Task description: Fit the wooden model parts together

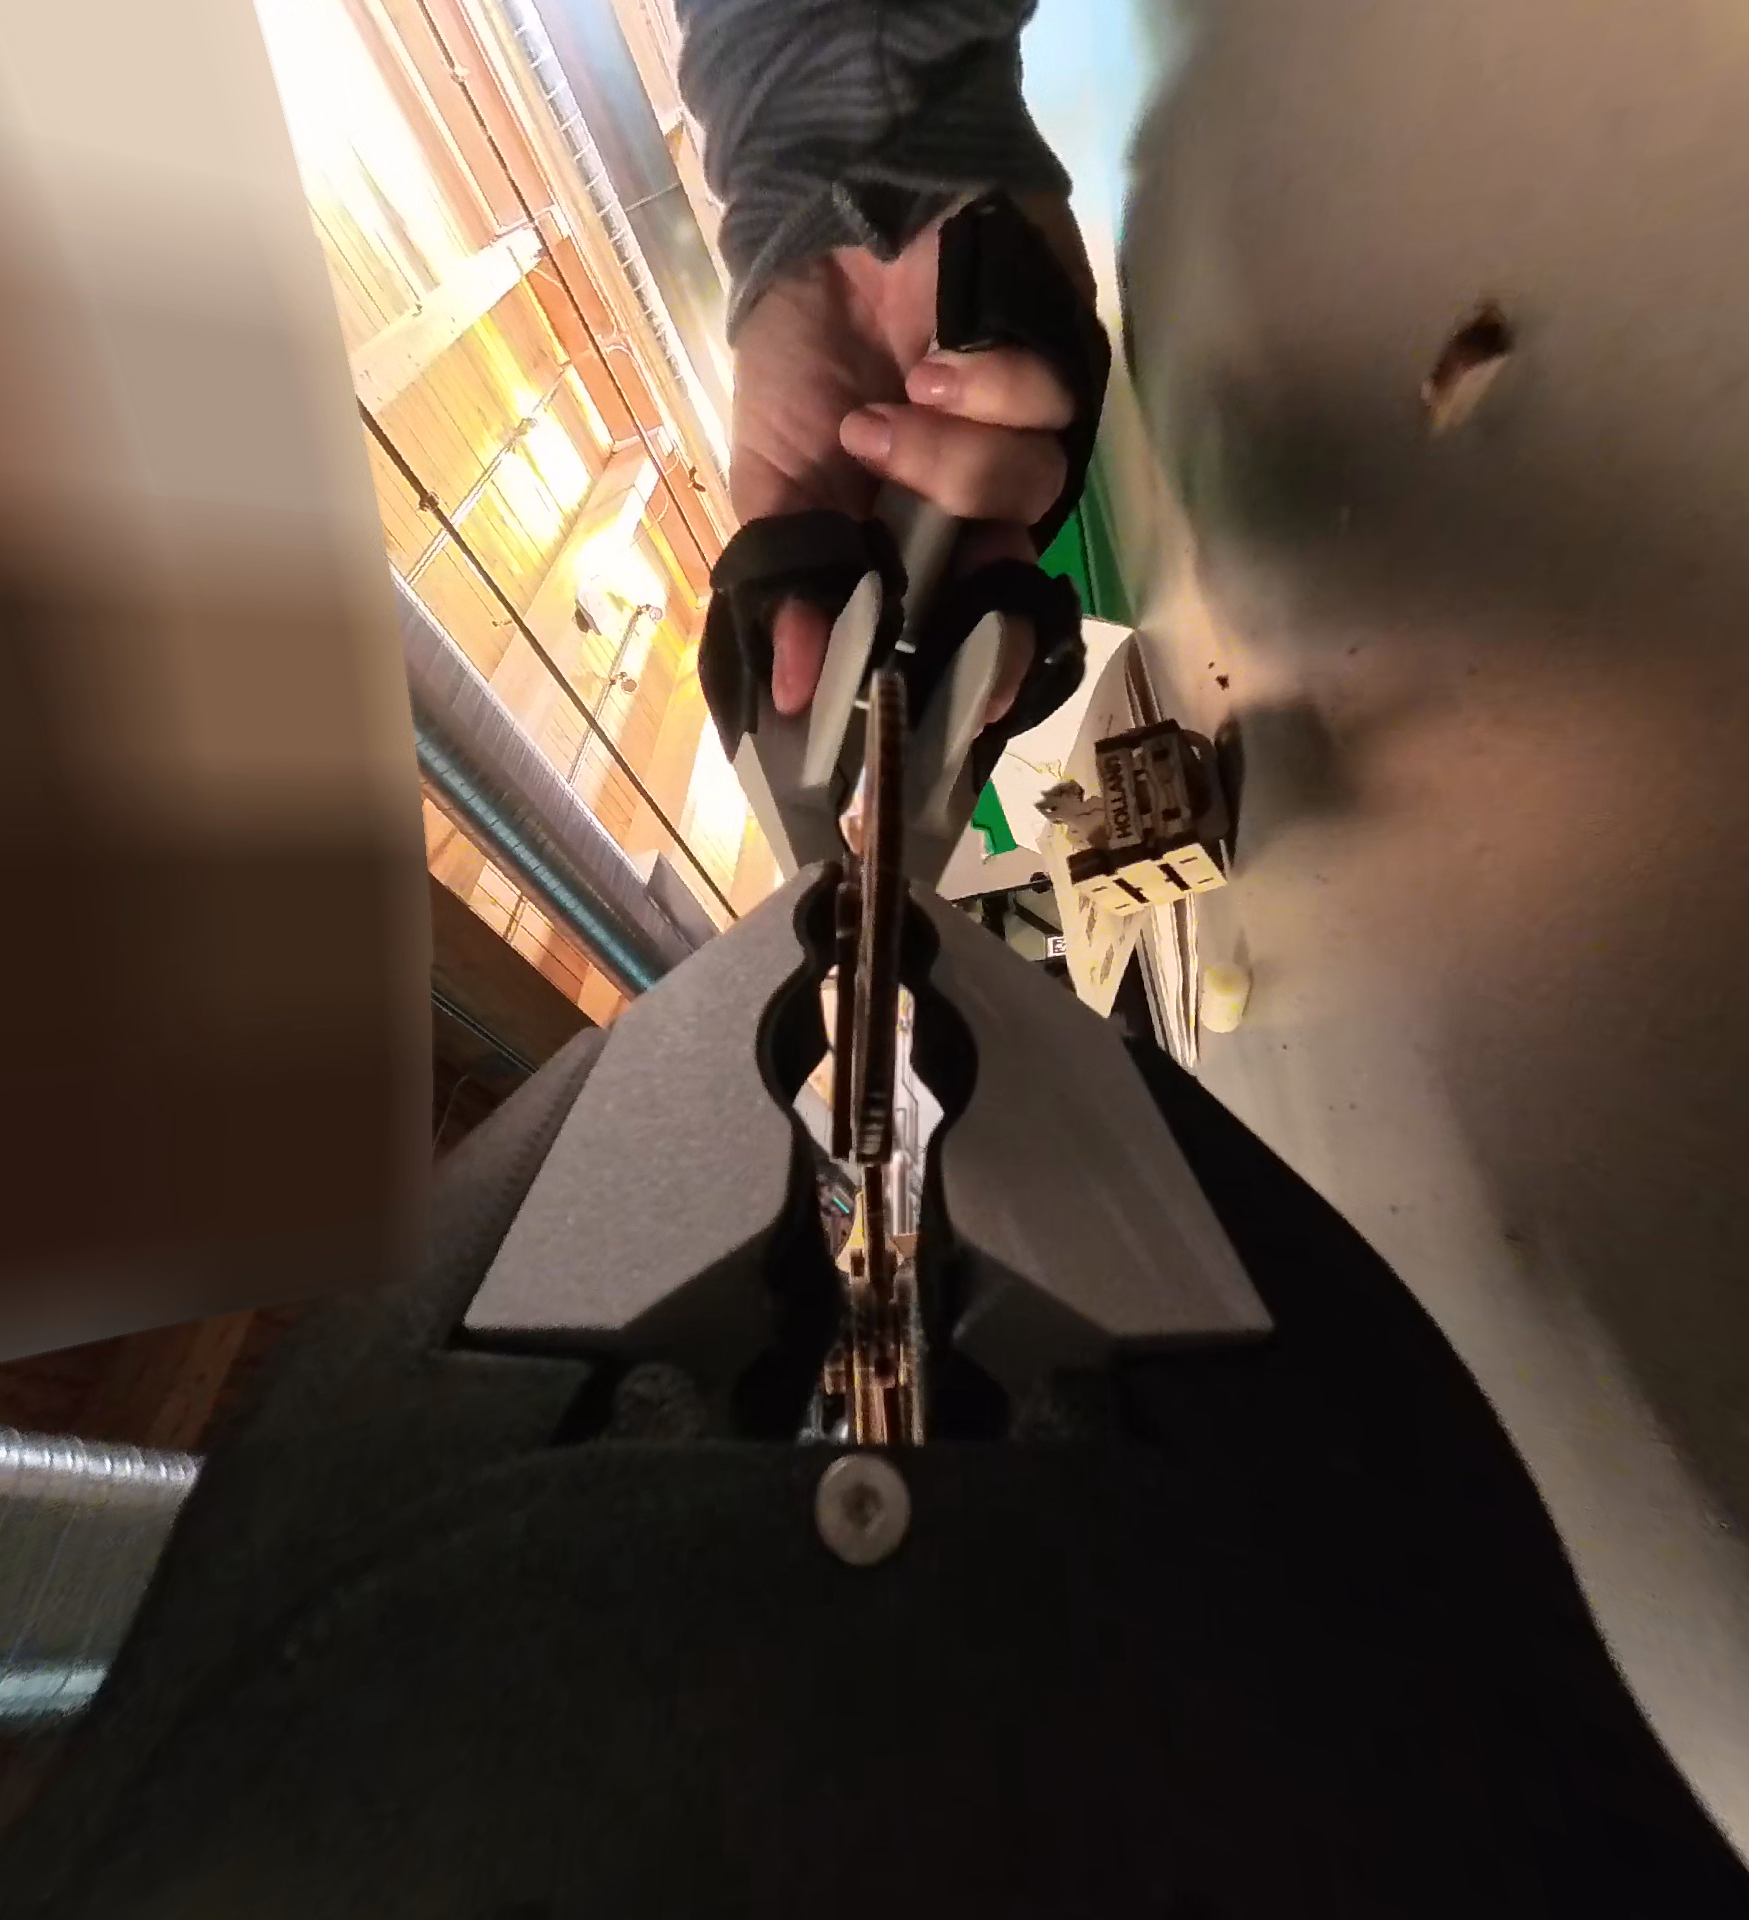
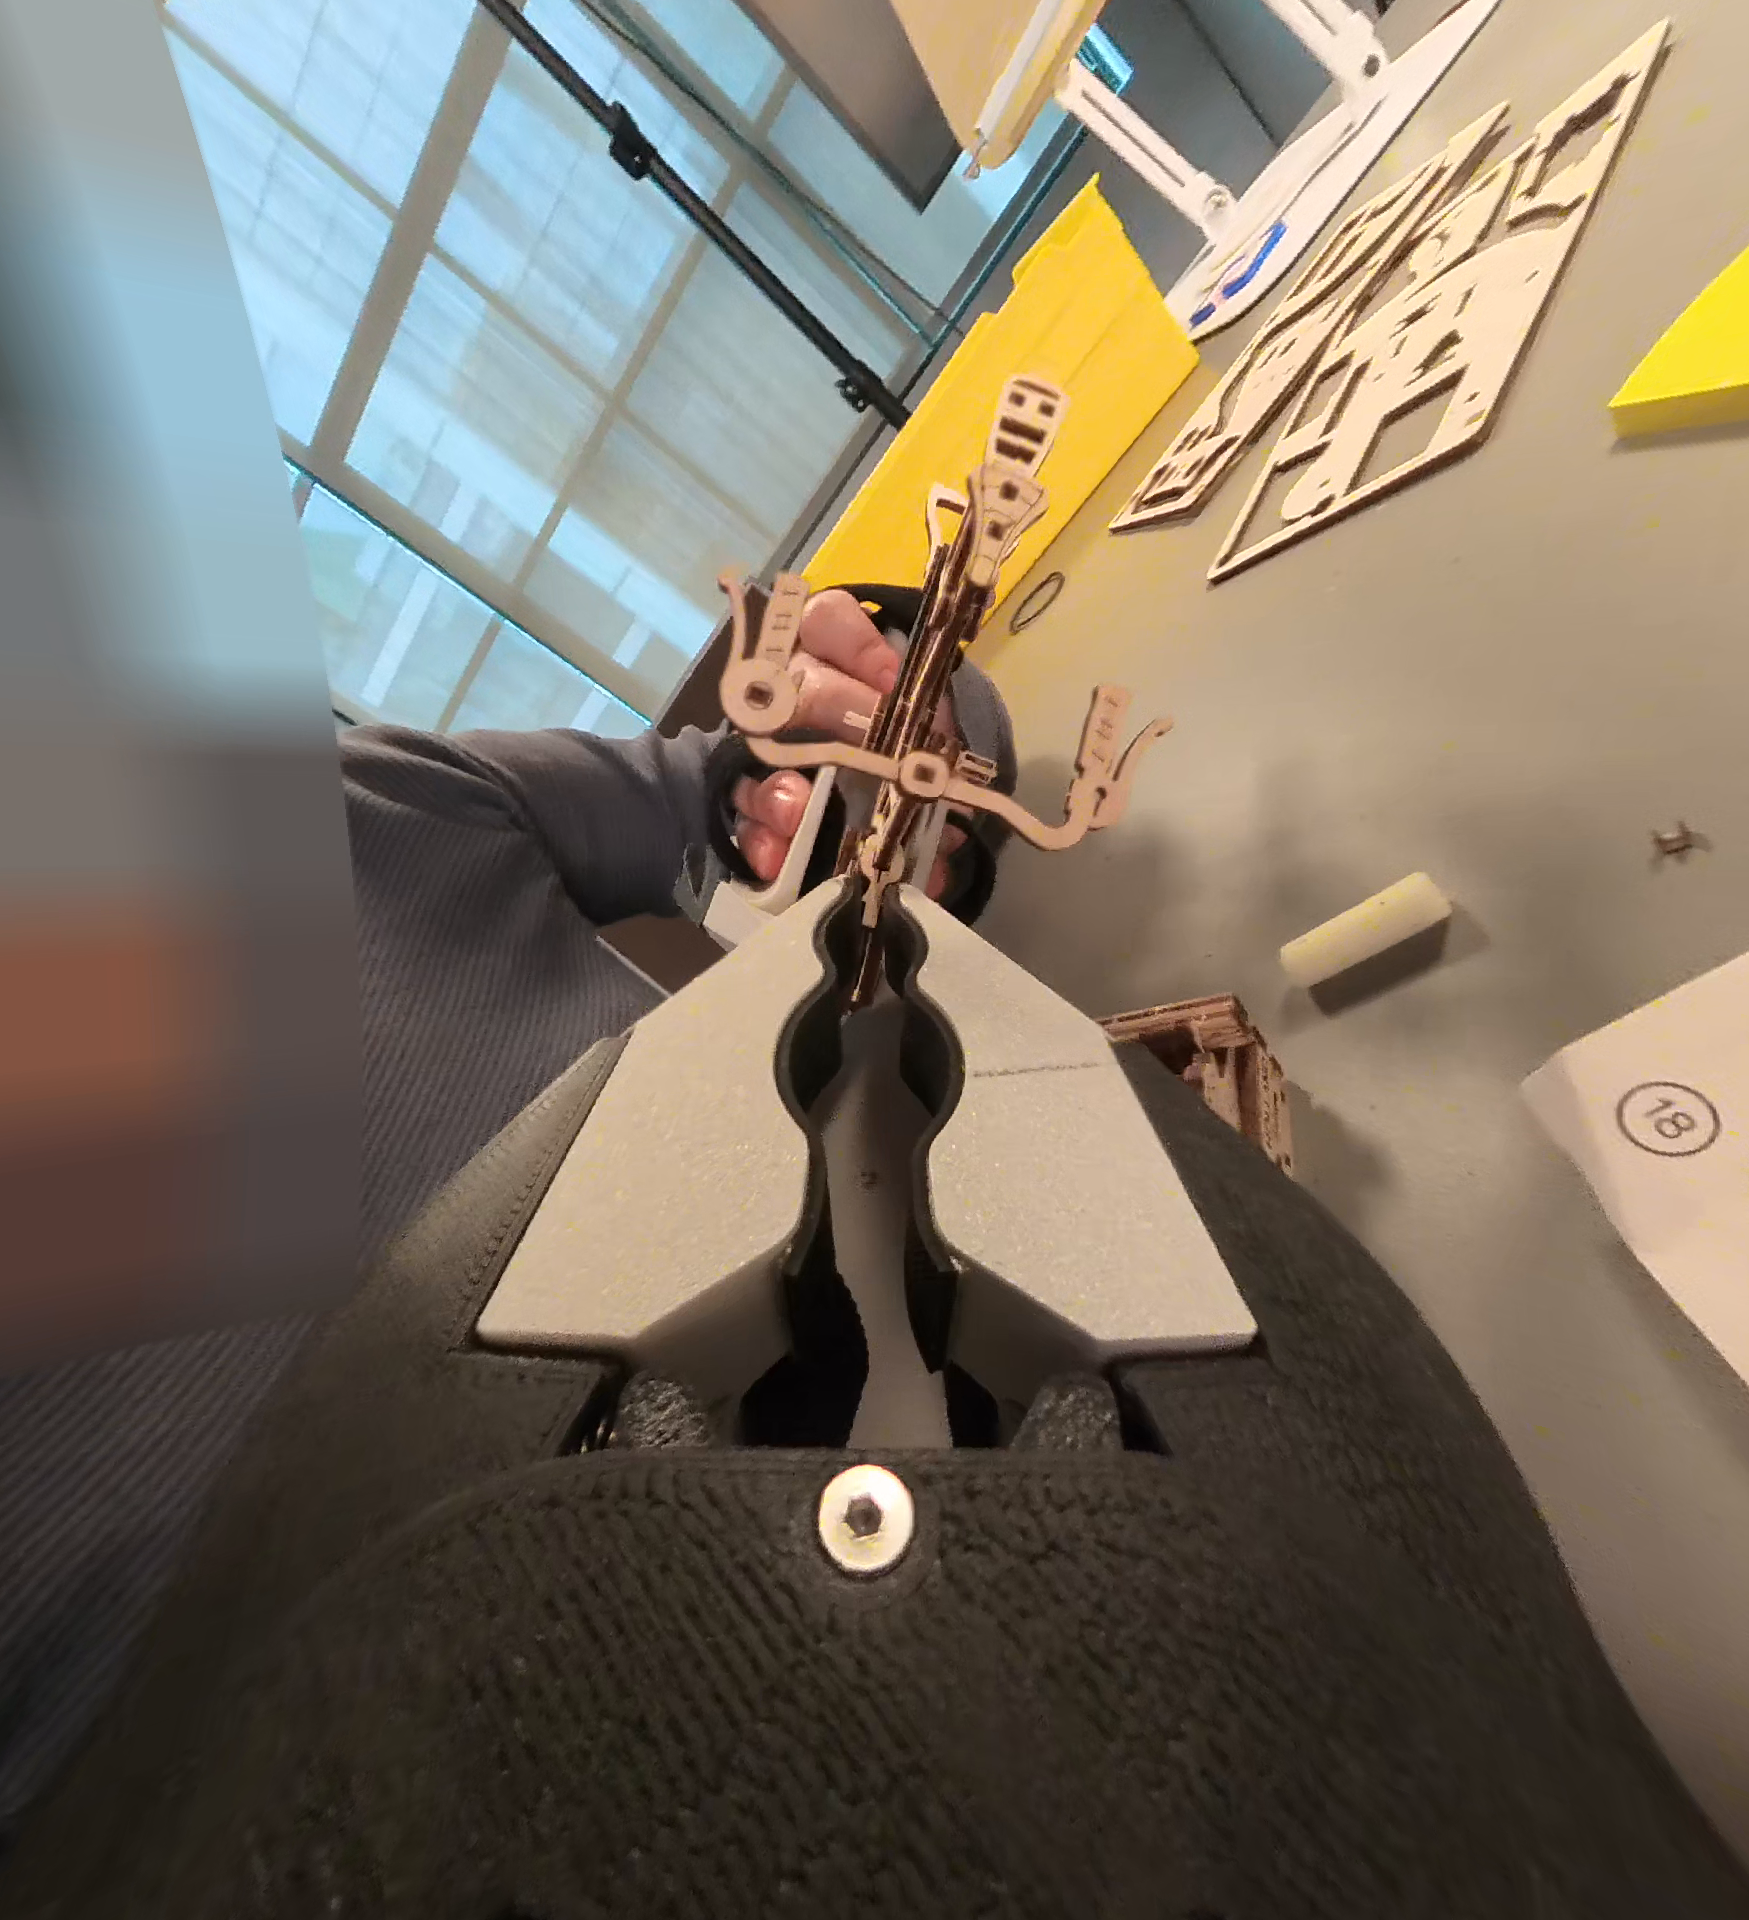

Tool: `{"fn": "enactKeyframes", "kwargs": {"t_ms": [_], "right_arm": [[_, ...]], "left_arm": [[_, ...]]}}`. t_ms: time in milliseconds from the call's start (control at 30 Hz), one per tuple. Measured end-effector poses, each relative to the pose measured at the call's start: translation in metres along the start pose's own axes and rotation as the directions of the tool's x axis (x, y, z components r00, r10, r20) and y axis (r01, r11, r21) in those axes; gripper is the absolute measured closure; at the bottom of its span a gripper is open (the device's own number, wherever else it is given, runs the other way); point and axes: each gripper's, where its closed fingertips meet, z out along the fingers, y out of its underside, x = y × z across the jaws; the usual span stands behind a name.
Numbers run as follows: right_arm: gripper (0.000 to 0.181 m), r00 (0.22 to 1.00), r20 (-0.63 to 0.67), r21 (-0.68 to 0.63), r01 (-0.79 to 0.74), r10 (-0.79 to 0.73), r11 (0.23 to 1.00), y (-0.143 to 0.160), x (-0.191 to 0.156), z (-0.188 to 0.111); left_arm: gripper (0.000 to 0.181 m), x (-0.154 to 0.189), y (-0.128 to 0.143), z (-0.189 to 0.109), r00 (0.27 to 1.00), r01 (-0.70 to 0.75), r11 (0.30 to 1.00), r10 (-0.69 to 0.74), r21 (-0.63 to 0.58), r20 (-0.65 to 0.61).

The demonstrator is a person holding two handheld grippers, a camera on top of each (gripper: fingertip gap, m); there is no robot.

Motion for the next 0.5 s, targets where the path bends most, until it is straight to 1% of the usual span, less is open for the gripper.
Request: {"fn": "enactKeyframes", "kwargs": {"t_ms": [300, 500], "right_arm": [[0.181, 1.000, -0.010, 0.031, -0.012, 0.012, 0.999, -0.003, 0.004, -0.001], [0.181, 1.000, -0.012, 0.054, -0.023, 0.024, 0.998, -0.005, 0.006, -0.002]], "left_arm": [[0.173, 0.005, 0.003, 0.022, 1.000, 0.005, 1.000, -0.005, -0.015, -0.009], [0.174, 0.005, 0.003, 0.023, 1.000, 0.010, 1.000, -0.010, -0.019, -0.013]]}}
